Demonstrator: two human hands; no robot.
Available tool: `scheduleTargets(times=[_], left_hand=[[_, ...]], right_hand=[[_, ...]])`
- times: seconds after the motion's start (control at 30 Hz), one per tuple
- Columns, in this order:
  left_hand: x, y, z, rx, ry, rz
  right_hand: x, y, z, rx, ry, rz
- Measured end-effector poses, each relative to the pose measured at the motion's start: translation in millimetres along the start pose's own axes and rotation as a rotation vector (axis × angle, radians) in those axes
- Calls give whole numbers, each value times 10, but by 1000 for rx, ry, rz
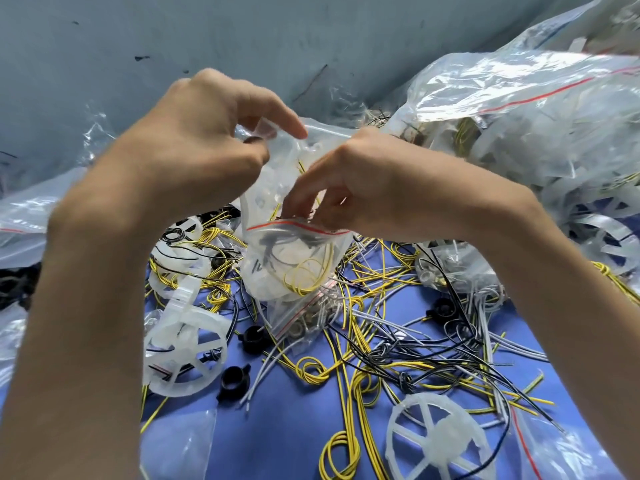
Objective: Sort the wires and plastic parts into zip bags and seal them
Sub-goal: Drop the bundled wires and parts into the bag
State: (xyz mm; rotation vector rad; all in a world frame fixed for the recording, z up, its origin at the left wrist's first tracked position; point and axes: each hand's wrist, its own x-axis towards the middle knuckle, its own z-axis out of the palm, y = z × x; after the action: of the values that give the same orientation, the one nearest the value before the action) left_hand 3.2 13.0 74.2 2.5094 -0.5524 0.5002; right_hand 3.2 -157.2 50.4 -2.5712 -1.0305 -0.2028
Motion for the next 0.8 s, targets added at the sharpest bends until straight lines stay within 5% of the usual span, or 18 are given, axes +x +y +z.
scheduleTargets(times=[0.13, 0.33, 0.6, 0.73, 0.8], left_hand=[[-8, -23, -21, 48, -137, -65], [2, -39, 57, 106, -219, 2], [4, 67, 15, -50, 47, 57], [-4, 140, 73, -70, 51, 41], [6, 147, 97, -57, 48, 24]], right_hand=[[14, 21, -15, 13, 183, -2], [9, -28, 100, -102, 27, -22], [46, 59, -8, -34, 455, 96], [12, 7, 74, -227, 60, -69], [15, 3, 72, -199, 20, -89]])
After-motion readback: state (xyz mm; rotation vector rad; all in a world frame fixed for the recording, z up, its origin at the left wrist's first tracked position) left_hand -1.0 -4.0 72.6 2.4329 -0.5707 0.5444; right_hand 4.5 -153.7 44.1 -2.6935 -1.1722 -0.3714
